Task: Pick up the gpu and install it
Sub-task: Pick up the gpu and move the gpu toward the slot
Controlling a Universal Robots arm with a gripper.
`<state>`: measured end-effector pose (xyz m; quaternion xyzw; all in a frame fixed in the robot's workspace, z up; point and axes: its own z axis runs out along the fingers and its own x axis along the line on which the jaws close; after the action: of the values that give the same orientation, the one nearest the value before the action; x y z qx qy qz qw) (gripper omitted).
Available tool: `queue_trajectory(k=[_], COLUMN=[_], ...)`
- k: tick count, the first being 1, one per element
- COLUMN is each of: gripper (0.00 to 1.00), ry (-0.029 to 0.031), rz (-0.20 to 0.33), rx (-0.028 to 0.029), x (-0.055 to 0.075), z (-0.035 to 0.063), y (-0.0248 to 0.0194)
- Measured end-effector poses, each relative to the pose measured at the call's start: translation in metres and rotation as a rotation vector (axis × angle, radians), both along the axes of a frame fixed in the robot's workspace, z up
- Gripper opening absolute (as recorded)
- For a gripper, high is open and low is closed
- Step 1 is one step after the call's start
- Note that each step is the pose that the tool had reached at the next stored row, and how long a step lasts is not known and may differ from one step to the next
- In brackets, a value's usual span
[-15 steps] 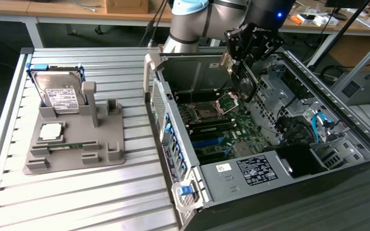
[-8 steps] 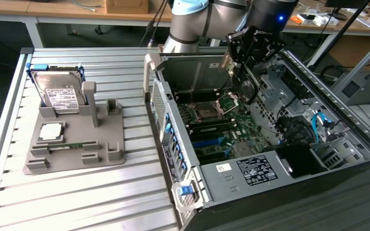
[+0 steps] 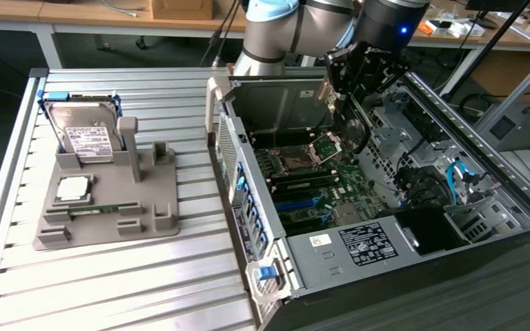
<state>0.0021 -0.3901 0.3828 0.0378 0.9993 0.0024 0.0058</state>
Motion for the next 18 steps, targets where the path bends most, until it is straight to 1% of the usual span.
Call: queue_trajectory(k=[8,18], gripper=[0.30,0.30], ry=[0.0001,0.0001], rz=[0.000,0.000], rx=[-0.0002,-0.0002], x=[0.000,0.001], z=[-0.0024,-0.0107], y=[-0.0029,-0.0056])
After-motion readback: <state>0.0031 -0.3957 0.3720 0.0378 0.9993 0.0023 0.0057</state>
